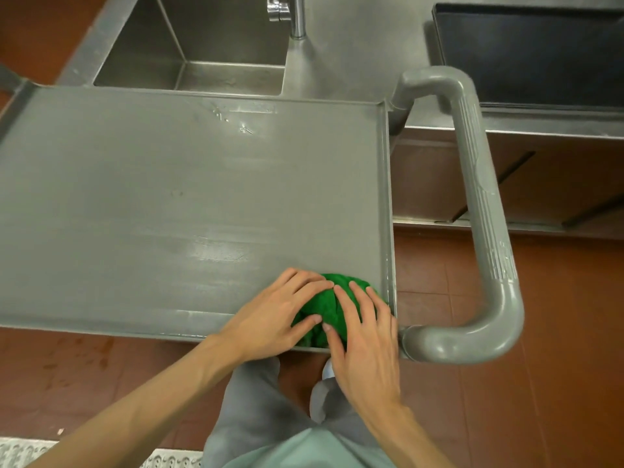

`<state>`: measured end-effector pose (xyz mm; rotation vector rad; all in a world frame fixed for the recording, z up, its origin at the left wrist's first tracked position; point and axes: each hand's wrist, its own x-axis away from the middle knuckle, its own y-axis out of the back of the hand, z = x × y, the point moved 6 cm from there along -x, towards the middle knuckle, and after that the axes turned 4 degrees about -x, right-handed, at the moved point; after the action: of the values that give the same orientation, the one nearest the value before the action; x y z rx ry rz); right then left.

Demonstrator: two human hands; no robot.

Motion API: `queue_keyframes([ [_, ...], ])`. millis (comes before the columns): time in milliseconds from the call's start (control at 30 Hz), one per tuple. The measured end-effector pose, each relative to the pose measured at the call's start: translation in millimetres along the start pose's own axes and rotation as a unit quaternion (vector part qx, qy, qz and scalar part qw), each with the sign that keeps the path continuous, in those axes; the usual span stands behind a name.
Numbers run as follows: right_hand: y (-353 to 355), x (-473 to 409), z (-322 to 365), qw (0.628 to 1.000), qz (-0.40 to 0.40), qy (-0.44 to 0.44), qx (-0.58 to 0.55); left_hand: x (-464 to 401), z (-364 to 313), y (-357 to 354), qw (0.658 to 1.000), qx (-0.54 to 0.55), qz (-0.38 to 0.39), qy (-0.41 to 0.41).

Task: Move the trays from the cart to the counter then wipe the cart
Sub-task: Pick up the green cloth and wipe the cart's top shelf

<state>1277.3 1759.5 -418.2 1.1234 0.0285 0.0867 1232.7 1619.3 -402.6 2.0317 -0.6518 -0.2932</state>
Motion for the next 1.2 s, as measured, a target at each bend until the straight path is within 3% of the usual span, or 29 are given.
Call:
queue_keyframes([
  [300,1.0,-5.9,-0.8,0.998,-0.064,0.025,0.002,-5.0,4.3,2.0,0.999,0.031,-0.022,-0.013],
  [667,-2.6,-16.5,19.3,0.998,-0.059,-0.004,0.011,-12.8,21.3,14.1,0.998,0.028,-0.015,-0.057],
  [1200,-43.8,-116.7,98.1,0.995,-0.082,-0.018,-0.045,-30.7,125.4,84.2,0.998,0.015,-0.051,-0.02],
])
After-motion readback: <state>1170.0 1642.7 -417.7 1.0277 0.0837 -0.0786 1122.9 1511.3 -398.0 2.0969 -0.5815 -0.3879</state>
